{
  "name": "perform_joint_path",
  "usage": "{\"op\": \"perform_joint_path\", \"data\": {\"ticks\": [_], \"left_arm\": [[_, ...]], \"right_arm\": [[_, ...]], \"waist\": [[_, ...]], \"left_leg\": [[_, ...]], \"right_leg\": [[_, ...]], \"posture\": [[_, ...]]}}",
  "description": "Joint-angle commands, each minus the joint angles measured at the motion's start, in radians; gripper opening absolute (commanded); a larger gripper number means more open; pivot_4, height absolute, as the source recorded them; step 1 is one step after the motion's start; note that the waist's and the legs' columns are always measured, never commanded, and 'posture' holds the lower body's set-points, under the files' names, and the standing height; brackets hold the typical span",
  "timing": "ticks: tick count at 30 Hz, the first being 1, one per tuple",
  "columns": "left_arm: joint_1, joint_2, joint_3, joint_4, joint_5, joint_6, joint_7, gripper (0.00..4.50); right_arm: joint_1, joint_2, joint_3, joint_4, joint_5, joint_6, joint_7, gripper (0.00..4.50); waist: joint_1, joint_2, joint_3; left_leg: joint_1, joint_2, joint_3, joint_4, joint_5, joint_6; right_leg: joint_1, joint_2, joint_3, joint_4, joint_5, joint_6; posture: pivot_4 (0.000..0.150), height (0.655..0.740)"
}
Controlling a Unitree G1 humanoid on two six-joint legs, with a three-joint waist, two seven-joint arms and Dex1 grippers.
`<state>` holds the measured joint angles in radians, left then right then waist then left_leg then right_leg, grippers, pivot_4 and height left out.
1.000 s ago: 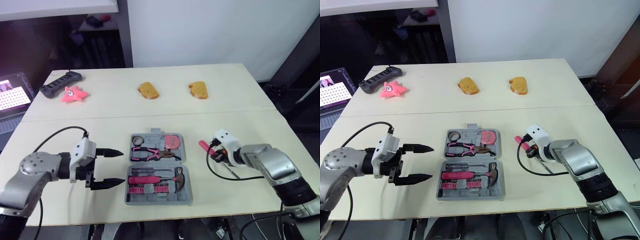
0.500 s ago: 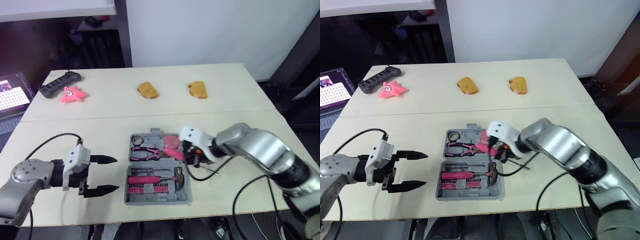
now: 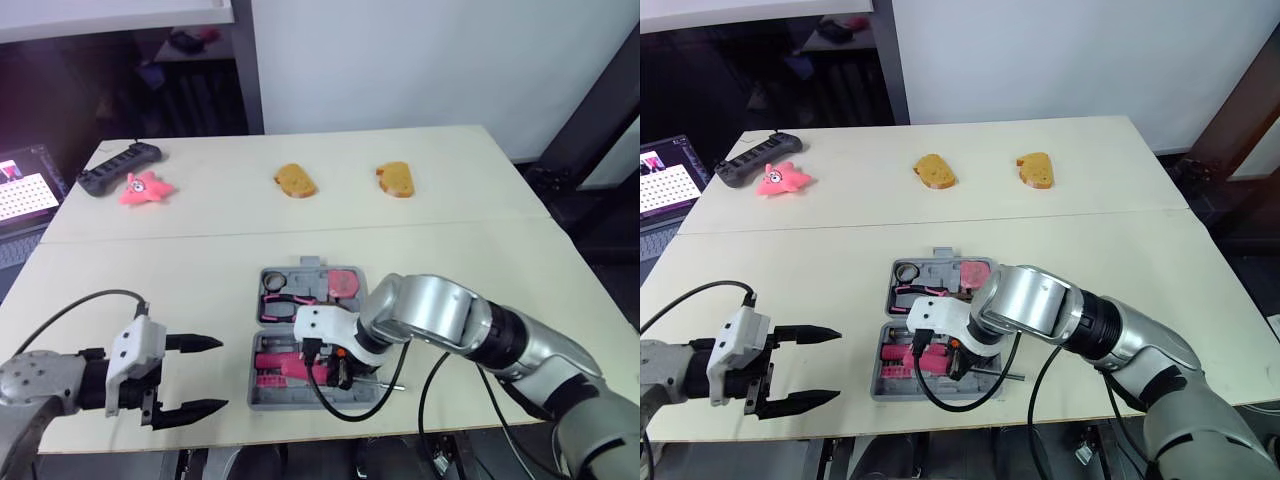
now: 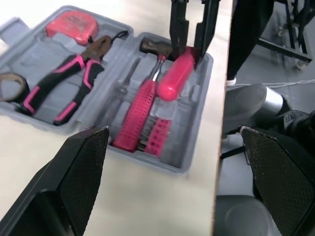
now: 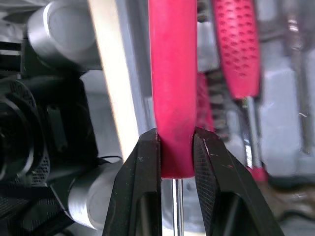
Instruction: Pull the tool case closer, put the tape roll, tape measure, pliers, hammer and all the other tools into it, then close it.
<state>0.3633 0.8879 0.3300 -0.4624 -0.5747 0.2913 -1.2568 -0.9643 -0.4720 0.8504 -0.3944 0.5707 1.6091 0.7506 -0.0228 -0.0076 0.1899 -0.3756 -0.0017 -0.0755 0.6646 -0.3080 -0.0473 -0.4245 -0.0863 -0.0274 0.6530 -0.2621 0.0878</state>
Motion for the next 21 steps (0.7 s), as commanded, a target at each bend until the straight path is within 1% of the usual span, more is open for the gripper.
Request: {"op": "perform_joint_path", "data": {"ticks": [1, 3, 9, 12, 21], "left_arm": [[0.047, -0.009, 0.045, -0.057, -0.015, 0.009, 0.025, 4.5], [0.076, -0.02, 0.059, -0.086, -0.024, 0.018, 0.042, 4.5], [0.167, -0.044, 0.094, -0.117, 0.012, -0.011, 0.062, 4.5], [0.208, -0.054, 0.108, -0.124, 0.027, -0.024, 0.068, 4.5], [0.282, -0.077, 0.152, -0.134, 0.043, -0.048, 0.071, 4.5]], "right_arm": [[-0.037, 0.026, 0.041, 0.004, 0.013, -0.004, -0.005, 0.43], [-0.057, 0.032, 0.077, 0.021, 0.005, -0.025, 0.001, 0.43], [-0.103, 0.1, 0.137, 0.08, -0.002, -0.071, 0.007, 0.43], [-0.122, 0.124, 0.187, 0.116, -0.03, -0.116, 0.007, 0.43], [-0.139, 0.19, 0.256, 0.213, -0.089, -0.197, 0.014, 0.43]], "waist": [[0.0, 0.0, 0.0], [0.001, 0.0, 0.0], [0.002, 0.0, 0.0], [0.0, 0.0, 0.0], [0.001, 0.0, 0.0]], "left_leg": [[0.0, 0.0, 0.0, 0.0, 0.0, 0.0], [0.0, 0.0, 0.0, 0.0, 0.0, 0.0], [0.0, 0.0, 0.0, 0.0, 0.0, 0.0], [0.0, 0.0, 0.0, 0.0, 0.0, 0.0], [0.0, 0.0, 0.0, 0.0, 0.0, 0.0]], "right_leg": [[0.0, 0.0, 0.0, 0.0, 0.0, 0.0], [0.0, -0.001, 0.0, 0.0, 0.0, 0.0], [0.0, 0.0, 0.0, 0.0, 0.0, 0.0], [0.0, 0.0, 0.0, 0.0, 0.0, 0.0], [0.0, 0.0, 0.0, 0.0, 0.0, 0.0]], "posture": [[0.15, 0.74], [0.15, 0.74], [0.15, 0.74], [0.15, 0.74], [0.15, 0.74]]}}
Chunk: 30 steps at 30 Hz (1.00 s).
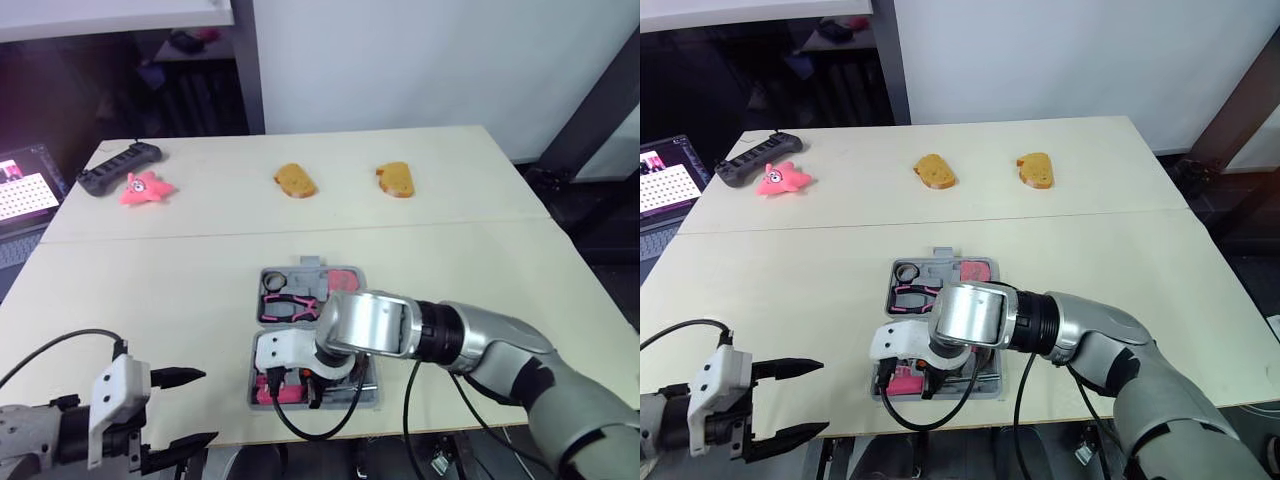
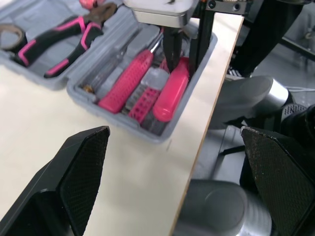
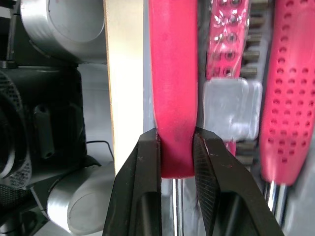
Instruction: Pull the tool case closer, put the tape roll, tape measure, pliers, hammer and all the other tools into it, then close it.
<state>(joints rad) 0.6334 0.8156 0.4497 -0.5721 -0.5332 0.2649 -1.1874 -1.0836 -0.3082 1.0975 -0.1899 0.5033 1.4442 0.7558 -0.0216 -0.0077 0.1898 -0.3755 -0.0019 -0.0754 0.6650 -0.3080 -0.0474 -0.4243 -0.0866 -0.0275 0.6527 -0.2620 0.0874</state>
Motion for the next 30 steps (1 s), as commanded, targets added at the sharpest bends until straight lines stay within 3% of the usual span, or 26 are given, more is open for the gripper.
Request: {"op": "perform_joint_path", "data": {"ticks": [1, 13, 20, 26, 30], "left_arm": [[0.015, -0.006, 0.035, -0.025, 0.003, -0.023, 0.003, 4.5], [0.032, -0.002, 0.049, -0.029, 0.002, -0.031, 0.003, 4.5], [0.016, 0.008, 0.038, -0.019, 0.003, -0.027, 0.0, 4.5], [0.004, 0.016, 0.048, -0.009, -0.006, -0.023, -0.01, 4.5], [-0.009, 0.022, 0.058, 0.0, -0.015, -0.017, -0.018, 4.5]], "right_arm": [[-0.021, 0.03, 0.013, 0.015, -0.027, -0.037, 0.01, 0.43], [-0.005, 0.044, 0.02, 0.022, -0.058, -0.022, 0.01, 0.43], [-0.003, 0.034, -0.026, -0.005, -0.04, 0.018, 0.009, 3.52], [-0.022, -0.009, -0.159, -0.09, 0.025, 0.056, 0.042, 3.52], [0.006, -0.075, -0.26, -0.151, 0.037, -0.043, 0.077, 3.52]], "waist": [[0.0, 0.0, 0.0], [-0.002, 0.0, 0.0], [-0.003, 0.0, 0.0], [0.001, 0.0, 0.0], [0.001, 0.0, 0.0]], "left_leg": [[0.0, 0.0, 0.0, 0.0, 0.0, 0.0], [0.0, 0.0, 0.0, 0.0, 0.0, 0.0], [0.0, 0.0, -0.001, -0.001, 0.0, 0.0], [0.0, 0.0, -0.001, -0.001, 0.0, 0.0], [0.0, 0.0, -0.001, -0.001, 0.0, 0.0]], "right_leg": [[0.0, 0.0, 0.0, 0.0, 0.0, 0.0], [0.0, 0.0, 0.0, 0.0, 0.0, 0.0], [0.0, 0.0, 0.0, 0.0, 0.0, -0.001], [0.0, 0.0, 0.0, -0.001, 0.001, -0.001], [0.0, 0.0, -0.001, -0.001, 0.001, -0.001]], "posture": [[0.15, 0.74], [0.15, 0.74], [0.15, 0.74], [0.15, 0.74], [0.15, 0.74]]}}
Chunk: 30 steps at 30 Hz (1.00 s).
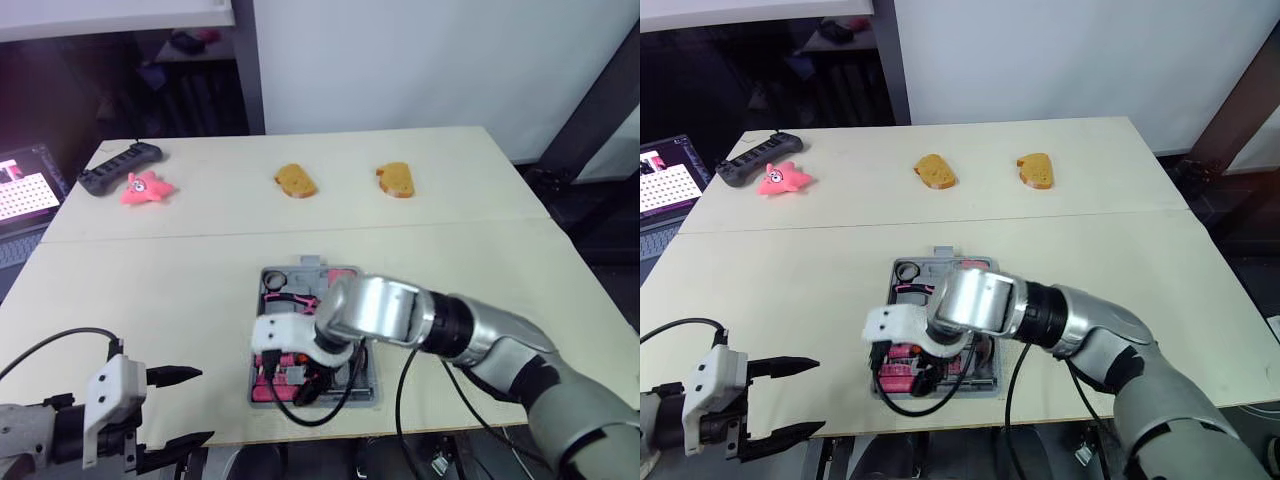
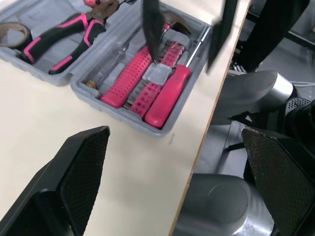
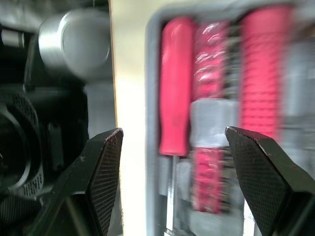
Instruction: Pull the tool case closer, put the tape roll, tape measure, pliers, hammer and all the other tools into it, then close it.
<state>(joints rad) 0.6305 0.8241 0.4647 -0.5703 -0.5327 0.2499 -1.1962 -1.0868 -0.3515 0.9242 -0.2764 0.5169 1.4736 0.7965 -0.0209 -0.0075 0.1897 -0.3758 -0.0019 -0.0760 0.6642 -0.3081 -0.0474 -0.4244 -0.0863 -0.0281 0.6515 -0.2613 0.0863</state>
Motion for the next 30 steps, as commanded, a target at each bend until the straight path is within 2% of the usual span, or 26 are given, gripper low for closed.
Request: {"op": "perform_joint_path", "data": {"ticks": [1, 3, 5, 6, 8, 11, 16, 17, 25, 30], "left_arm": [[-0.01, 0.016, 0.046, 0.002, -0.018, -0.001, -0.013, 4.5], [-0.021, 0.021, 0.048, 0.009, -0.021, 0.004, -0.017, 4.5], [-0.039, 0.03, 0.048, 0.014, -0.026, 0.014, -0.018, 4.5], [-0.048, 0.035, 0.049, 0.017, -0.03, 0.017, -0.019, 4.5], [-0.062, 0.04, 0.052, 0.021, -0.037, 0.026, -0.022, 4.5], [-0.072, 0.047, 0.059, 0.028, -0.042, 0.033, -0.033, 4.5], [-0.073, 0.054, 0.076, 0.038, -0.048, 0.038, -0.052, 4.5], [-0.071, 0.055, 0.079, 0.039, -0.046, 0.038, -0.057, 4.5], [-0.078, 0.066, 0.092, 0.045, -0.048, 0.048, -0.075, 4.5], [-0.085, 0.068, 0.084, 0.049, -0.042, 0.049, -0.074, 4.5]], "right_arm": [[0.044, -0.033, -0.138, -0.071, 0.03, -0.117, 0.039, 3.52], [0.134, -0.036, -0.208, -0.084, -0.021, -0.314, 0.016, 3.52], [0.191, -0.103, -0.166, -0.092, -0.118, -0.512, 0.05, 3.52], [0.209, -0.126, -0.142, -0.084, -0.147, -0.58, 0.085, 3.52], [0.232, -0.133, -0.131, -0.052, -0.134, -0.593, 0.147, 3.52], [0.323, -0.094, -0.183, 0.022, -0.131, -0.707, 0.167, 2.72], [0.425, -0.101, -0.159, 0.065, -0.207, -0.846, 0.224, 0.22], [0.436, -0.098, -0.156, 0.073, -0.22, -0.857, 0.228, 0.04], [0.488, -0.087, -0.143, 0.159, -0.322, -0.929, 0.252, 0.04], [0.56, -0.126, -0.086, 0.257, -0.433, -1.058, 0.29, 0.04]], "waist": [[0.0, 0.0, 0.0], [0.001, -0.001, 0.0], [0.0, -0.001, 0.0], [0.003, -0.001, 0.0], [0.001, -0.001, 0.0], [-0.003, -0.001, 0.0], [0.0, -0.001, 0.0], [0.001, -0.001, 0.0], [0.002, -0.001, 0.0], [0.002, -0.001, 0.0]], "left_leg": [[0.0, 0.0, 0.0, 0.0, 0.0, 0.0], [0.0, 0.0, 0.0, -0.001, 0.0, 0.0], [0.0, 0.0, 0.001, -0.001, 0.0, 0.0], [0.0, 0.0, 0.001, -0.001, 0.0, 0.0], [0.0, 0.0, 0.001, 0.0, 0.0, 0.0], [0.001, 0.0, 0.001, -0.001, 0.0, 0.0], [0.0, 0.002, 0.001, -0.001, 0.0, 0.0], [0.0, 0.002, 0.001, 0.0, 0.0, 0.0], [0.001, 0.002, 0.001, 0.0, 0.0, 0.0], [0.001, 0.002, 0.001, 0.0, 0.0, 0.0]], "right_leg": [[0.0, 0.0, 0.0, 0.0, 0.0, 0.0], [0.0, 0.0, 0.0, -0.001, 0.0, 0.0], [0.001, 0.0, 0.0, -0.001, 0.0, 0.0], [0.0, 0.0, 0.0, -0.001, 0.0, 0.0], [0.001, 0.0, 0.0, -0.001, 0.0, 0.0], [0.001, 0.0, 0.0, 0.0, 0.0, 0.0], [0.001, 0.003, 0.0, -0.001, 0.0, 0.0], [0.001, 0.002, 0.001, -0.001, 0.0, 0.0], [0.001, 0.003, 0.001, -0.001, 0.0, -0.001], [0.001, 0.003, 0.001, -0.001, 0.0, -0.001]], "posture": [[0.15, 0.74], [0.15, 0.74], [0.15, 0.74], [0.15, 0.74], [0.15, 0.74], [0.15, 0.74], [0.15, 0.74], [0.15, 0.74], [0.15, 0.74], [0.15, 0.74]]}}
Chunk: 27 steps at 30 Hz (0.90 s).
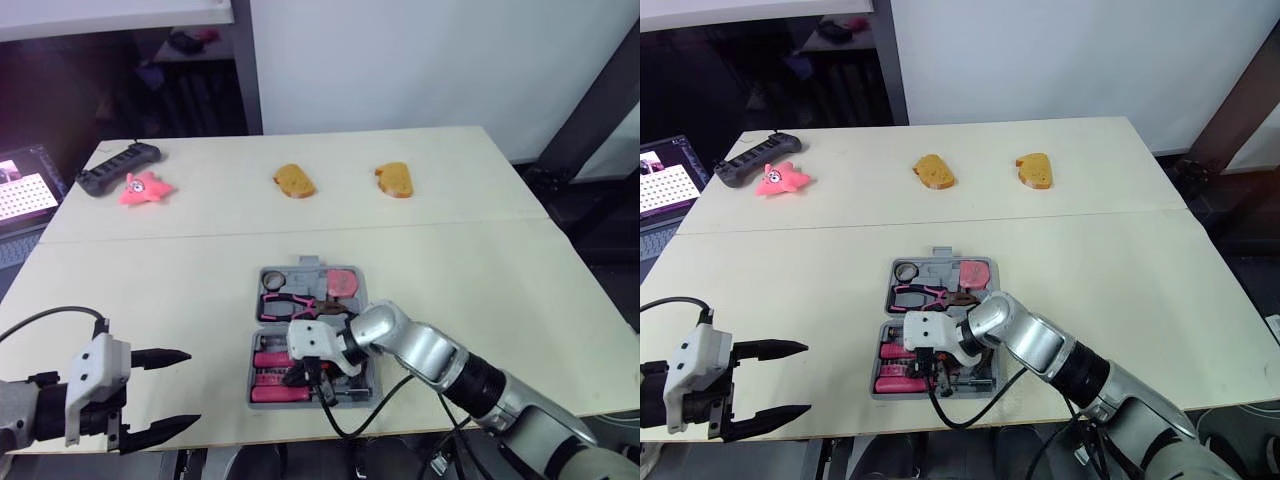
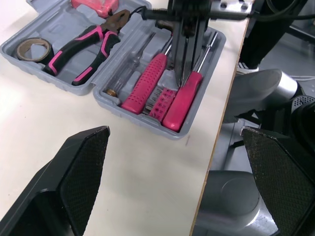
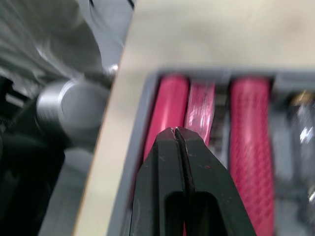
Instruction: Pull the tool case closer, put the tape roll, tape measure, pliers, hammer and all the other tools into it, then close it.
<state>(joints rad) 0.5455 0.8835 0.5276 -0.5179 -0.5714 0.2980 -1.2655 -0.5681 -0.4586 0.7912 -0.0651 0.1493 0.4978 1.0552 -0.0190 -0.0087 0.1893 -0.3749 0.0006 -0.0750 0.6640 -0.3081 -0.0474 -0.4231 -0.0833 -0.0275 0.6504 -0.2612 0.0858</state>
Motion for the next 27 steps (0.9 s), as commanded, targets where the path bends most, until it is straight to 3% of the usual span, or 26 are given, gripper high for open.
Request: {"op": "perform_joint_path", "data": {"ticks": [1, 5, 11, 14, 17, 21, 24, 27], "left_arm": [[-0.002, 0.009, 0.018, 0.0, 0.0, 0.0, -0.003, 4.5], [-0.016, 0.013, 0.003, 0.024, 0.013, -0.002, -0.003, 4.5], [-0.142, -0.026, -0.044, 0.084, -0.062, 0.085, 0.064, 4.5], [-0.182, -0.049, -0.099, 0.14, -0.003, 0.043, 0.081, 4.5], [-0.256, -0.084, -0.146, 0.214, 0.078, -0.036, 0.139, 4.5], [-0.359, -0.069, -0.192, 0.342, 0.067, -0.052, 0.071, 4.5], [-0.472, -0.064, -0.263, 0.488, 0.142, -0.145, 0.036, 3.59], [-0.555, -0.076, -0.346, 0.604, 0.221, -0.254, 0.003, 2.06]], "right_arm": [[0.059, -0.023, 0.045, 0.069, -0.08, -0.116, 0.037, 0.04], [0.082, -0.005, 0.001, 0.111, -0.092, -0.199, 0.05, 0.04], [0.087, 0.062, -0.216, 0.01, 0.056, -0.25, 0.037, 0.04], [0.131, 0.068, -0.327, -0.041, 0.144, -0.205, 0.023, 0.04], [0.147, 0.003, -0.393, -0.068, 0.179, -0.142, 0.054, 0.04], [0.134, -0.099, -0.445, -0.047, 0.149, -0.138, 0.079, 0.04], [0.131, -0.186, -0.478, 0.06, 0.035, -0.27, 0.046, 0.0], [0.141, -0.251, -0.476, 0.153, -0.062, -0.355, 0.021, 0.0]], "waist": [[0.0, 0.0, 0.0], [0.0, 0.0, -0.001], [0.004, 0.0, 0.0], [0.003, 0.0, 0.0], [0.007, 0.0, 0.0], [0.008, -0.001, 0.0], [0.006, -0.001, -0.001], [0.005, -0.001, -0.001]], "left_leg": [[0.001, 0.0, 0.0, 0.0, 0.0, 0.0], [0.002, 0.0, 0.0, 0.0, 0.0, 0.0], [0.002, 0.0, -0.001, 0.0, 0.0, 0.0], [0.002, 0.0, -0.001, 0.0, 0.0, 0.0], [0.002, 0.0, 0.0, 0.0, 0.0, 0.0], [0.002, 0.0, 0.0, 0.001, 0.0, 0.0], [0.002, 0.0, 0.0, 0.001, 0.0, 0.0], [0.002, 0.0, 0.002, 0.001, 0.0, 0.0]], "right_leg": [[0.001, 0.0, 0.0, 0.0, 0.0, 0.0], [0.003, 0.0, 0.0, -0.001, 0.0, 0.0], [0.003, 0.0, 0.0, -0.001, 0.0, 0.0], [0.003, 0.0, 0.0, 0.0, 0.0, 0.0], [0.003, 0.0, 0.0, -0.001, 0.0, 0.0], [0.003, 0.0, -0.001, -0.001, 0.0, 0.0], [0.003, 0.0, -0.001, 0.0, 0.0, 0.0], [0.003, 0.0, 0.0, 0.0, 0.0, 0.0]], "posture": [[0.15, 0.74], [0.15, 0.74], [0.15, 0.74], [0.15, 0.74], [0.15, 0.74], [0.15, 0.74], [0.15, 0.74], [0.15, 0.74]]}}
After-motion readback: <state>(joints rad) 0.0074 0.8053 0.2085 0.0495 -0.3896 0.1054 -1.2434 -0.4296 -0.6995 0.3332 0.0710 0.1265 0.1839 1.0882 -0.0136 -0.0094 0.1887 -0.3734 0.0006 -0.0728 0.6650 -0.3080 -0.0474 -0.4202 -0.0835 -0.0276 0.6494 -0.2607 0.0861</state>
